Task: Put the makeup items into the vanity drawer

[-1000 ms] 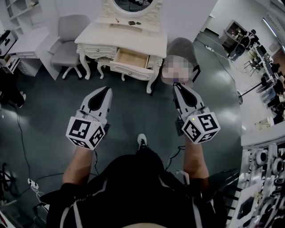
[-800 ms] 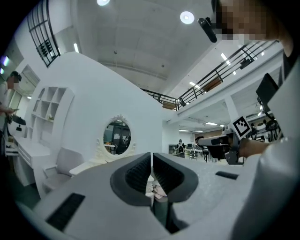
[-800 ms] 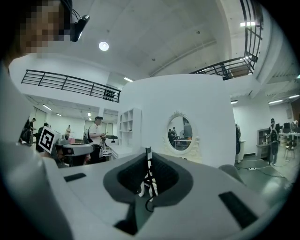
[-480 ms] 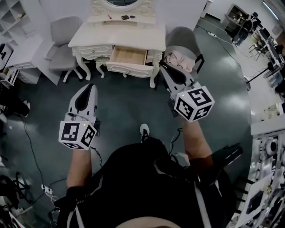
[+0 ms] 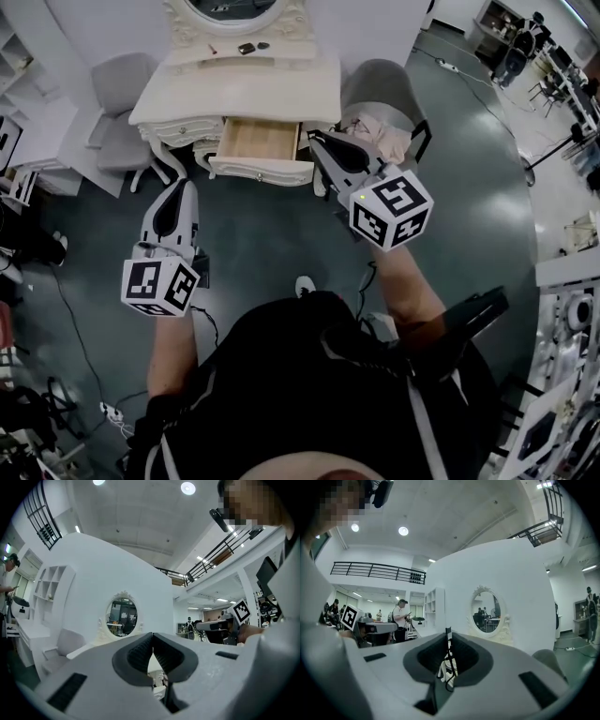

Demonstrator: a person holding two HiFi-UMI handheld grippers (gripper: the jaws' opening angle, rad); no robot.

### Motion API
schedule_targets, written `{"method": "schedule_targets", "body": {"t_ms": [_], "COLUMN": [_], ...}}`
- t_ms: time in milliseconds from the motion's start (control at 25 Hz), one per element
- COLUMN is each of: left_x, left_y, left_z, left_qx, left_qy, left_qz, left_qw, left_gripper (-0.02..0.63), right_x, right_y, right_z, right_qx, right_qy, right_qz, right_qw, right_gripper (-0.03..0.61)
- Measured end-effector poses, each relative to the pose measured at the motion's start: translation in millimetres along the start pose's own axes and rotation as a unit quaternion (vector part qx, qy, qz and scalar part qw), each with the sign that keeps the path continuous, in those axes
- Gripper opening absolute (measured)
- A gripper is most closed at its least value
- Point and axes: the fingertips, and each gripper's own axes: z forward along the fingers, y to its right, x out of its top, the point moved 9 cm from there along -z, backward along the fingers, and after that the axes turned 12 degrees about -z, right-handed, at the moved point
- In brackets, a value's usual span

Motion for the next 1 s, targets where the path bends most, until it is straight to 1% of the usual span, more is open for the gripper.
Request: {"method": "schedule_targets", "body": {"t_ms": [160, 520, 720, 1000], "left_x": [-1.5, 3.0, -4.2, -12.4], "left_y": [5.8, 3.2, -2.1, -29.0], "left_z": [36.4, 101.3, 126.3, 159.5], "left_qx": [-0.007, 0.014, 0.023, 0.028], "left_qy": [-0.011, 0.003, 0.004, -0.020], "left_qz": [0.016, 0.022, 0.019, 0.011], "left_qw": [0.9998, 0.9997, 0.9995, 0.9994], "left_gripper": [0.005, 0.005, 0.005, 0.005], "right_x": [-8.8, -22.0, -32.5, -42.0], "right_y": [33.7, 98.1, 120.2, 138.4], "right_z": [14.6, 45.5, 63.2, 93.4], "right_qx": [0.003, 0.010, 0.022, 0.023], "right_qy": [0.005, 0.016, 0.016, 0.010], "right_qz": [0.007, 0.014, 0.018, 0.027], "right_qw": [1.000, 1.000, 0.999, 0.999], "right_gripper": [0.035, 0.035, 0.035, 0.035]}}
